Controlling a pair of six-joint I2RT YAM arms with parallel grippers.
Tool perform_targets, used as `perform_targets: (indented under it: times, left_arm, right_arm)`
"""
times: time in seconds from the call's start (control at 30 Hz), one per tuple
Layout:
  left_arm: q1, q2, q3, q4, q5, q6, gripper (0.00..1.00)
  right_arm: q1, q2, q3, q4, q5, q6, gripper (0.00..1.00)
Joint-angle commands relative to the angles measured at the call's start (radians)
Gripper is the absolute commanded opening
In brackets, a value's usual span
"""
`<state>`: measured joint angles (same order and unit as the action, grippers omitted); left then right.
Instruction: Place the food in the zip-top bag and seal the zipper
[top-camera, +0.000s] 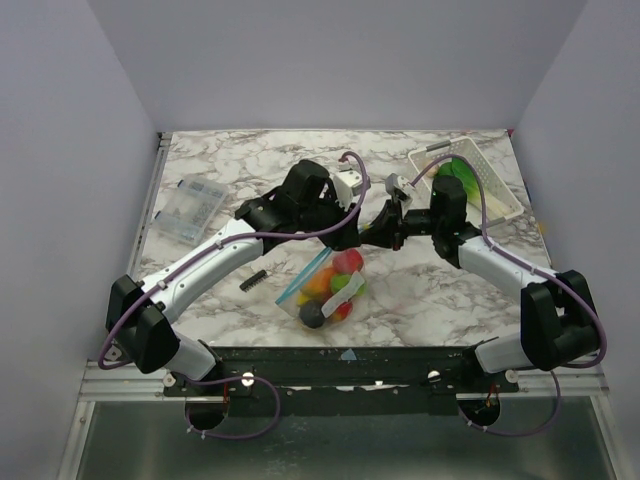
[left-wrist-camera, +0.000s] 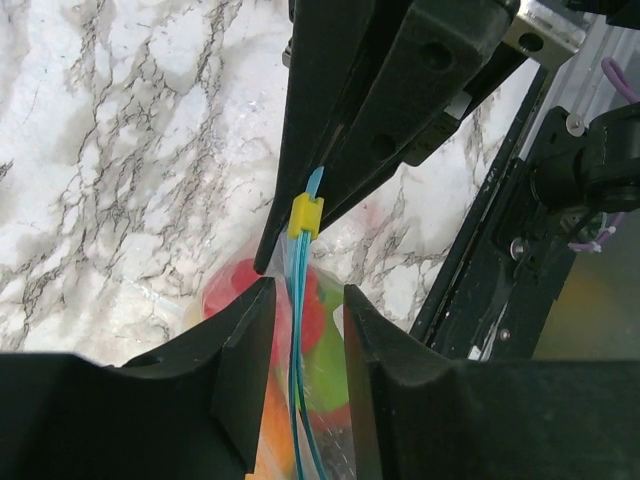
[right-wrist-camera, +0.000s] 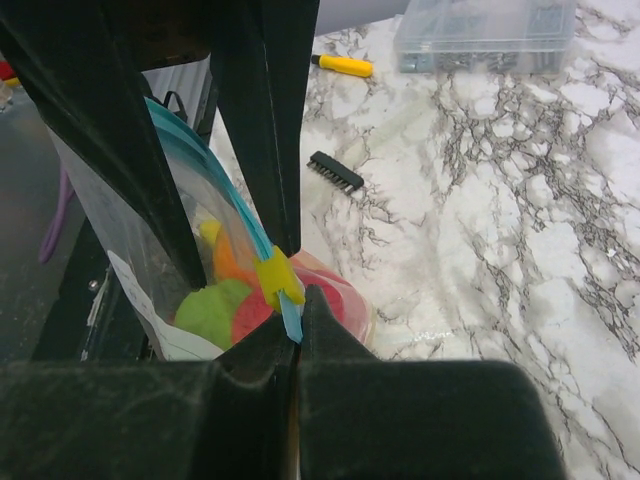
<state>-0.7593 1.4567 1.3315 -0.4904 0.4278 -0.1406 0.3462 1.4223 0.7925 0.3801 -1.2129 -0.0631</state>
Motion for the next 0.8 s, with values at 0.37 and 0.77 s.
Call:
perform_targets:
  times: [0.37,0.77]
  left_arm:
    - [-0.021,0.025,0.07,0.085,-0.019,-0.018,0.37]
    - [-0.025,0.076,0.133,0.05,-0.046,-0.019,0.2]
  right_arm:
    - [0.007,-0.043,-0.01,0.027,0.056,0.041,0.0]
    - [0.017,-0.04,-0.018,0.045,0.046,0.057,0.0]
